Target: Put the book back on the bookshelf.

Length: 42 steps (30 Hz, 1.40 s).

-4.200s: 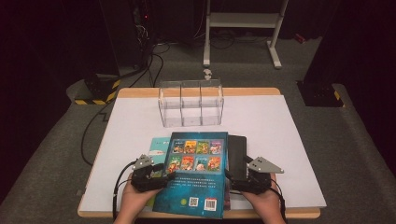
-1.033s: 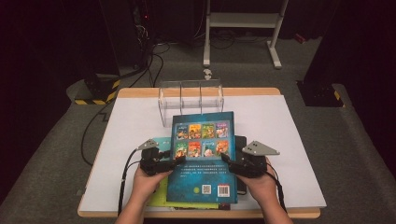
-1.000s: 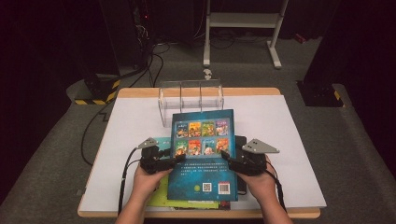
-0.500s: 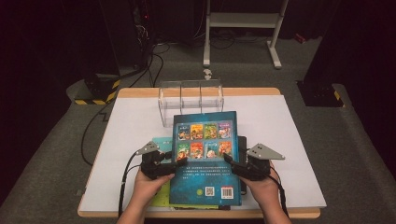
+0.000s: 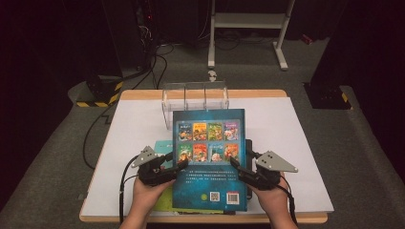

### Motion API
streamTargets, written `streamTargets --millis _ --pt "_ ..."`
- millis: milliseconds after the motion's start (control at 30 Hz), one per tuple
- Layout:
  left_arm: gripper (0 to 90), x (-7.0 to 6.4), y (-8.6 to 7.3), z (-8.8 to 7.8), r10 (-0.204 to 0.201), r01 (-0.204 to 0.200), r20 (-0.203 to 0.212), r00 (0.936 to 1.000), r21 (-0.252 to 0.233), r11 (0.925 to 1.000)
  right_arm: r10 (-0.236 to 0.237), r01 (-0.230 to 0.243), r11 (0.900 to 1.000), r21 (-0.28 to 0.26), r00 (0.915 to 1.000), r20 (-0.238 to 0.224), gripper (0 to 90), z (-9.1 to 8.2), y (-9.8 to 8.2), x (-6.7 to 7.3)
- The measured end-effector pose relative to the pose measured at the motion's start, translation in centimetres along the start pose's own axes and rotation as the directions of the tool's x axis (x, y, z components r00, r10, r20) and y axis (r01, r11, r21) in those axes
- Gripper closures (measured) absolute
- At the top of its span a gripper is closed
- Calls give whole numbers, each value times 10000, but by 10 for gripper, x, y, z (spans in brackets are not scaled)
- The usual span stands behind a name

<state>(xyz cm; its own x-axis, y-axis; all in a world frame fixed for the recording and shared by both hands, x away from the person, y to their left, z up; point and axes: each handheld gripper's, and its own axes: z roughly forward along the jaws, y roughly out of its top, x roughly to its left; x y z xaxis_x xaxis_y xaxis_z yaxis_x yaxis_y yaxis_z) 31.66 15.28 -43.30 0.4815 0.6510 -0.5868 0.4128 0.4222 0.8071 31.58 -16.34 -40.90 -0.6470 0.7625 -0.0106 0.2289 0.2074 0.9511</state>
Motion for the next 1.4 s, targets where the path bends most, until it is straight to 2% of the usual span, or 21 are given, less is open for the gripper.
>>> streamTargets --millis 33,67,133,167,200,300,500,533,600,667,733,800,933,1033,1067,1133,1200,1233,1267,1400 --pt "412 -2 1 -1 20 -20 -3 10000 -94 10000 -67 67 9999 -130 10000 19 424 -2 2 1" --pt "424 -6 3 -4 251 -251 22 9997 -300 9992 -138 139 9994 -325 9999 53 442 -5 4 3" --pt "433 -9 5 -6 440 -439 8 9990 -546 9975 -178 181 9984 -535 9998 63 458 -8 7 4" --pt "436 -9 5 -6 440 -439 8 9990 -546 9975 -207 212 9979 -617 9997 87 466 -9 9 4" --pt "440 -12 6 -7 612 -610 -3 9981 -772 9951 -228 236 9973 -701 9997 116 475 -9 11 4" --pt "451 -14 8 -9 847 -843 -4 9964 -1018 9912 -301 313 9956 -883 9994 146 494 -11 15 4" --pt "471 -17 10 -11 1023 -1018 -52 9947 -1551 9826 -489 513 9902 -1298 9986 221 540 -13 24 6" --pt "474 -18 12 -11 1163 -1161 -88 9932 -1686 9788 -563 594 9887 -1378 9981 262 547 -14 26 7" --pt "480 -17 14 -11 1127 -1127 -99 9936 -1816 9769 -546 579 9861 -1558 9982 253 569 -14 29 8" --pt "486 -15 16 -9 1107 -1108 -111 9938 -1892 9757 -738 798 9821 -1707 9964 417 577 -12 33 9" --pt "487 -14 25 0 1440 -1453 -212 9894 -1967 9696 -832 920 9795 -1795 9950 561 596 -9 39 8" --pt "509 -14 30 3 1593 -1592 -168 9871 -2101 9646 -696 804 9768 -1985 9957 606 611 -8 43 5" --pt "539 -12 32 5 1925 -1908 -166 9812 -2407 9517 -697 840 9690 -2324 9952 688 625 -5 47 3" --pt "540 -10 30 3 1995 -1965 -133 9798 -2482 9486 -820 954 9647 -2454 9946 643 627 -4 46 4" --pt "542 -10 28 0 2196 -2161 -139 9755 -2492 9440 -876 1011 9634 -2483 9940 648 627 -5 45 5" --pt "543 -11 27 0 2207 -2168 -131 9753 -2525 9430 -959 1091 9615 -2524 9933 642 626 -7 44 7" --pt "542 -12 25 -3 2449 -2418 -194 9693 -2526 9369 -952 1067 9601 -2586 9938 566 623 -9 42 8" --pt "542 -12 25 -3 2449 -2418 -194 9693 -2526 9369 -952 1067 9601 -2586 9938 566 623 -9 42 8" --pt "542 -15 23 -6 2634 -2606 -237 9644 -2540 9314 -981 1082 9593 -2609 9938 517 618 -11 41 9" --pt "537 -15 21 -9 2734 -2706 -244 9616 -2510 9294 -1006 1040 9598 -2605 9946 267 591 -15 40 11"
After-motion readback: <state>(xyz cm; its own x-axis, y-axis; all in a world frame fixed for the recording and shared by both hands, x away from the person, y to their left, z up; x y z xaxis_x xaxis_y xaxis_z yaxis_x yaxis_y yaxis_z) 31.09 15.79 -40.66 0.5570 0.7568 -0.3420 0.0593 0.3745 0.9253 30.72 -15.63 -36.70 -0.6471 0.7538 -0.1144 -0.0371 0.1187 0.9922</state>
